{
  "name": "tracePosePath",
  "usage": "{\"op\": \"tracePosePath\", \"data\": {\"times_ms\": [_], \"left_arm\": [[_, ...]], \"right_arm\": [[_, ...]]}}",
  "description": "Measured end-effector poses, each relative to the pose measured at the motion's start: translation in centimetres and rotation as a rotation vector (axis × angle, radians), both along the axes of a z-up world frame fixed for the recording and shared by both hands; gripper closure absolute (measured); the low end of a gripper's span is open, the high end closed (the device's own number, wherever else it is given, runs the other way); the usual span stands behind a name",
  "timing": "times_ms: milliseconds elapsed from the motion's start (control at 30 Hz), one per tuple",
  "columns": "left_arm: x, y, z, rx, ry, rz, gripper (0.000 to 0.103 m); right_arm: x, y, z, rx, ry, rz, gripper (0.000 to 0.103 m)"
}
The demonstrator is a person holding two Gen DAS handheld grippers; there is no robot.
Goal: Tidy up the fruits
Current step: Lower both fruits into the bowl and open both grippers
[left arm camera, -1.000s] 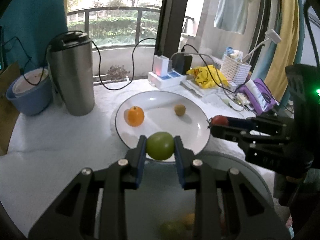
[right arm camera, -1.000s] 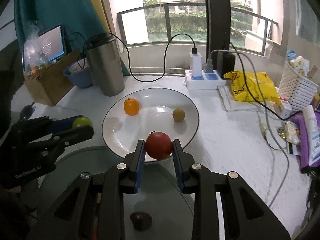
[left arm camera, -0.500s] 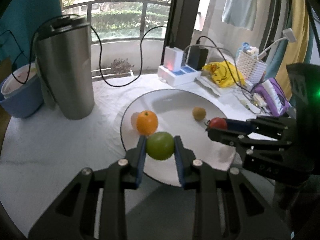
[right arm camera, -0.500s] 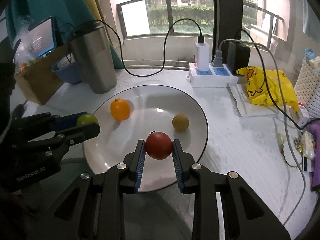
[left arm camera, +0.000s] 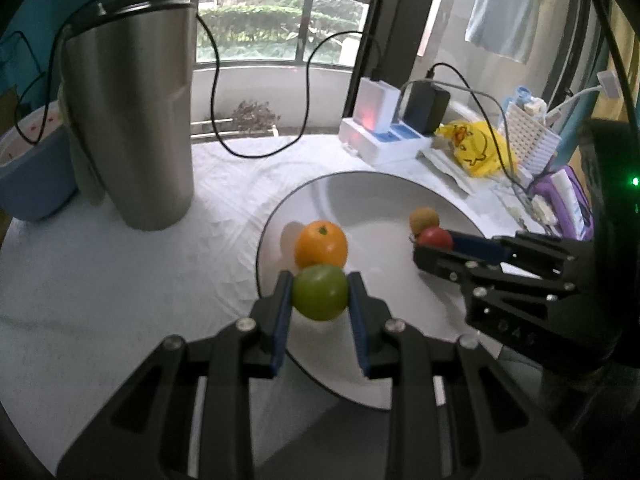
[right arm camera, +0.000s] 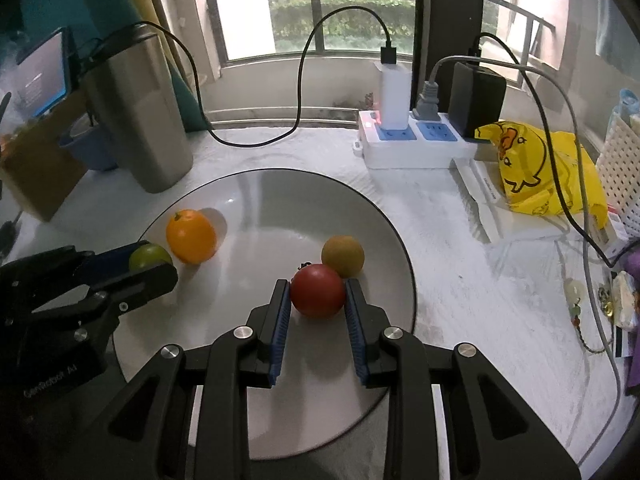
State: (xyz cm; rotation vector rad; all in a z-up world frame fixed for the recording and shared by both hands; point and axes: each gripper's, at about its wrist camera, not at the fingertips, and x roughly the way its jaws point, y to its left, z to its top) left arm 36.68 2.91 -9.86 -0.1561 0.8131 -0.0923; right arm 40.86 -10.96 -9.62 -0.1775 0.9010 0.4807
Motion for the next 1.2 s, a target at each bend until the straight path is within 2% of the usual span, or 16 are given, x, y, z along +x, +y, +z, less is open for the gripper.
{"op": "tracePosePath", "data": {"times_ms": [333, 567, 733, 800, 833, 1200], "left_arm": [[0.3, 0.5, 0.0, -0.031, -0.001, 0.011, 0.074], [0.0, 0.7, 0.2, -0.067, 0.009, 0.020, 0.071], [-0.6, 0.6, 0.9, -0.066, -0.004, 0.020, 0.067], [-1.1, 0.6, 1.5, -0.069, -0.019, 0.023, 0.059], [-1.5, 0.7, 1.7, -0.076, -0.025, 0.024, 0.059], [-5.0, -0.4, 3.9, -0.066, -0.066, 0.025, 0.058]], "right_arm": [[1.7, 3.4, 0.4, 0.007, 0.000, 0.070, 0.074], [1.9, 3.2, 0.8, 0.042, 0.013, 0.058, 0.073], [0.8, 2.6, 1.5, 0.053, 0.005, 0.061, 0.073], [0.2, 2.5, 2.0, 0.053, -0.004, 0.057, 0.073], [-0.1, 2.3, 2.3, 0.056, -0.008, 0.056, 0.073], [-3.7, 0.8, 4.9, 0.066, -0.049, 0.047, 0.073]]}}
